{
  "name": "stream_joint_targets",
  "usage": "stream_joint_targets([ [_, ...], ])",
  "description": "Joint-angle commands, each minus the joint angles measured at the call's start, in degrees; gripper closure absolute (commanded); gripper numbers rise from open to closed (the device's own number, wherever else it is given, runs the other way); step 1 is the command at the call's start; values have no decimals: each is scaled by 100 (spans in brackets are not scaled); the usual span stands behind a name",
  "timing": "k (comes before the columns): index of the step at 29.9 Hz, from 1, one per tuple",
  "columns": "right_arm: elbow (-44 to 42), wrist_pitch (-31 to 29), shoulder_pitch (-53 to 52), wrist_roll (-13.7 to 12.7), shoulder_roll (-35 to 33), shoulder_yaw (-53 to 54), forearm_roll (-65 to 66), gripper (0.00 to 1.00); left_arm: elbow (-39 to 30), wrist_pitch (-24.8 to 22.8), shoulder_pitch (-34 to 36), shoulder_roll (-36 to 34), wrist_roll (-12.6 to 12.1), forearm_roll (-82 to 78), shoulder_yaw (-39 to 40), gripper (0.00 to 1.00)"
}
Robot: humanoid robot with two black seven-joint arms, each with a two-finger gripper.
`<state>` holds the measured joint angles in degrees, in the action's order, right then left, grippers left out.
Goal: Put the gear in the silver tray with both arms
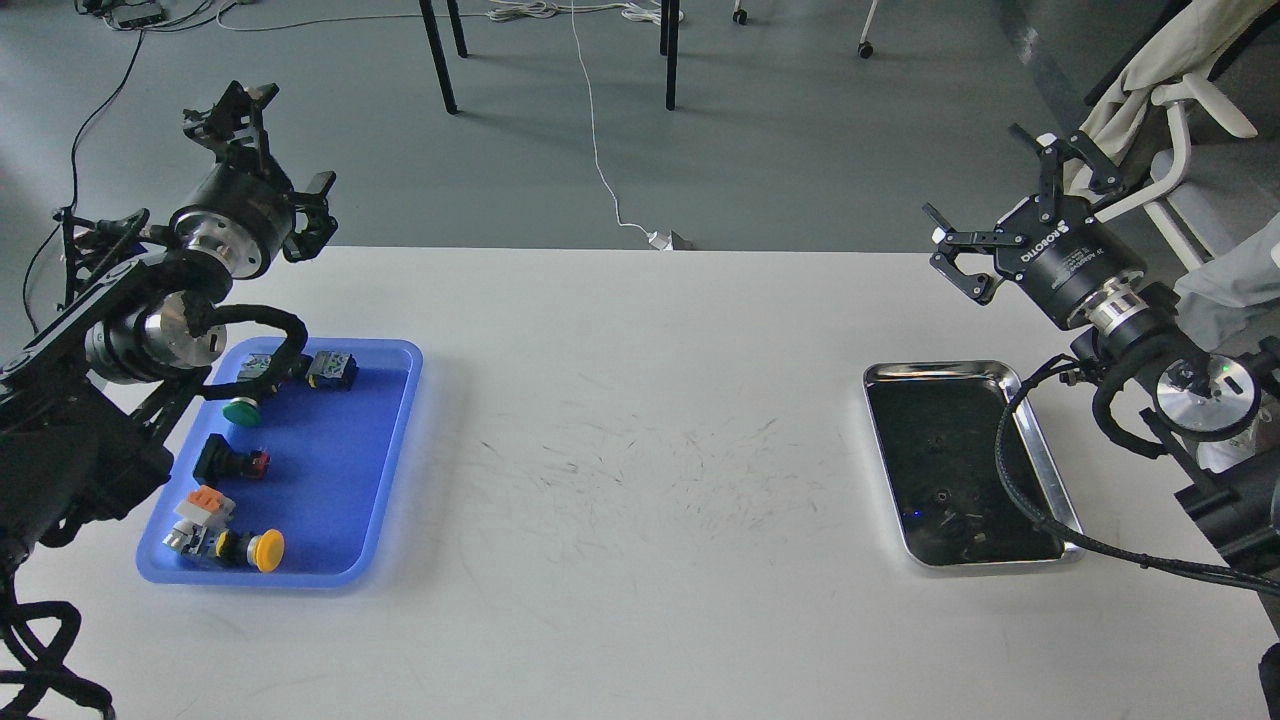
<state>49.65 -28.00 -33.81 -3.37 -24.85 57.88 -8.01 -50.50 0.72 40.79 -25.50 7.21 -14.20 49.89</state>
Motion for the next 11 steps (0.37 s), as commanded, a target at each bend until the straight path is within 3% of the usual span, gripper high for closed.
stream_joint_targets([
  [1, -148, 0, 94, 12, 225, 364, 1, 1, 259, -141, -1, 185, 245, 31, 39, 2],
  [11, -122, 0, 182, 29, 384, 452, -34, 1, 330, -362, -1, 344, 334, 234, 311, 2],
])
